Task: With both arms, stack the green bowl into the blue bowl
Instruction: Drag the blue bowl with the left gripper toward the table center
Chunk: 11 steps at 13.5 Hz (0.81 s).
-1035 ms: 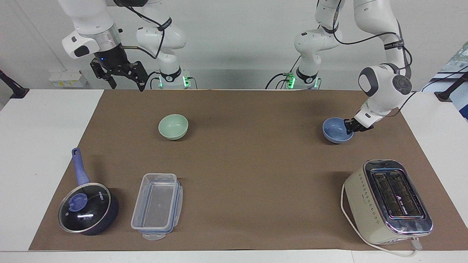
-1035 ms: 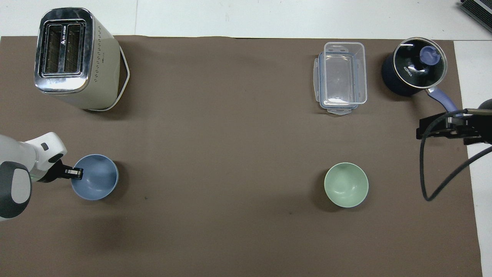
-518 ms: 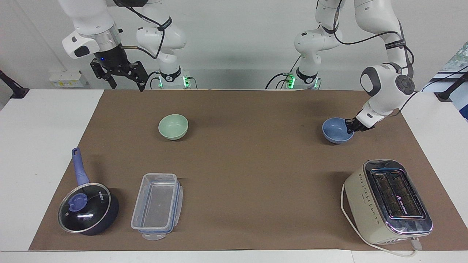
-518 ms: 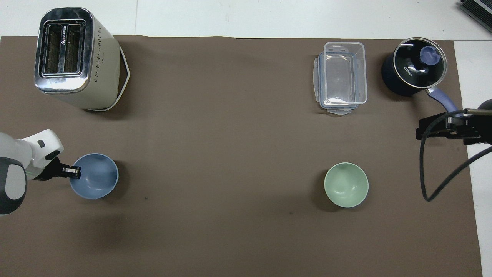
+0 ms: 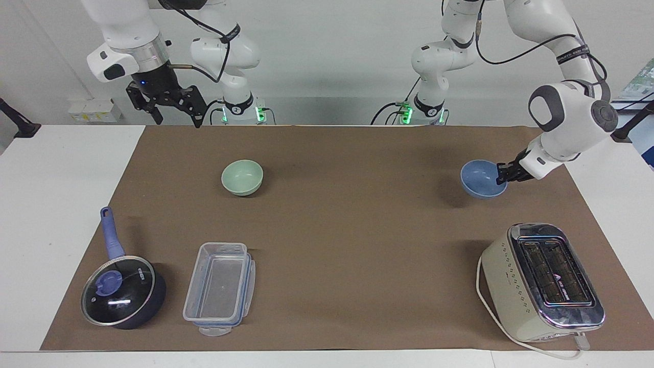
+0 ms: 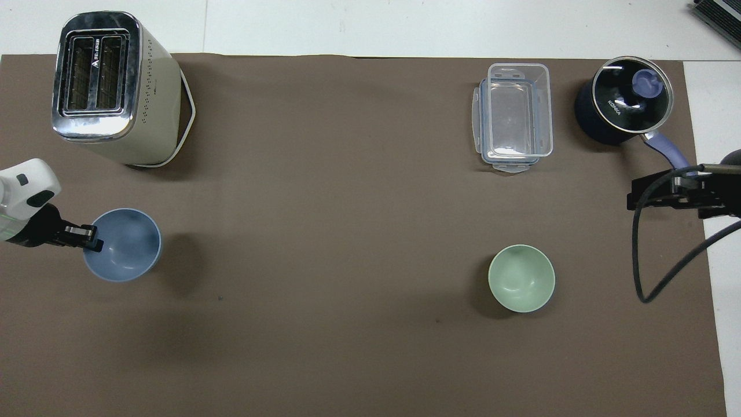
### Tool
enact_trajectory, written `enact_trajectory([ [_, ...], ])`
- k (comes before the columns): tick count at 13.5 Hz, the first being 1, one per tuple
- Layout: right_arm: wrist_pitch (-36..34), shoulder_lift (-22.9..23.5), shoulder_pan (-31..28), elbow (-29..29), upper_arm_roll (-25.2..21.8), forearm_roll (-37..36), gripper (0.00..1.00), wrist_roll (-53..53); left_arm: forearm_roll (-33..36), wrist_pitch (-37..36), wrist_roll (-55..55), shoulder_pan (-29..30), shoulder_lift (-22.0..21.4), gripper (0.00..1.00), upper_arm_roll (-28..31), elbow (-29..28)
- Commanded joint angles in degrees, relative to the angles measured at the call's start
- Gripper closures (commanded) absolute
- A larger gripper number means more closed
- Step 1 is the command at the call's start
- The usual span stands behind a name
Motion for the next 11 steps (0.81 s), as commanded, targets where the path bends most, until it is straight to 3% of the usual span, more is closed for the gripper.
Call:
enact_trajectory([
  [1, 1.12, -1.34, -0.64, -1.67, 0.01, 0.00, 0.00, -0.63, -2.05, -6.95, 0.39, -0.08, 0.53, 1.00, -0.80, 6.09],
  [5, 1.12, -1.34, -0.64, -1.67, 0.01, 0.00, 0.00, -0.63, -3.55, -8.02, 0.04, -2.71, -0.44, 1.00, -1.86, 5.93],
  [11, 1.12, -1.34, -0.64, -1.67, 0.01, 0.00, 0.00, -0.71, -5.66, -3.82, -9.96, -13.51, -3.07, 1.00, -1.95, 0.93],
])
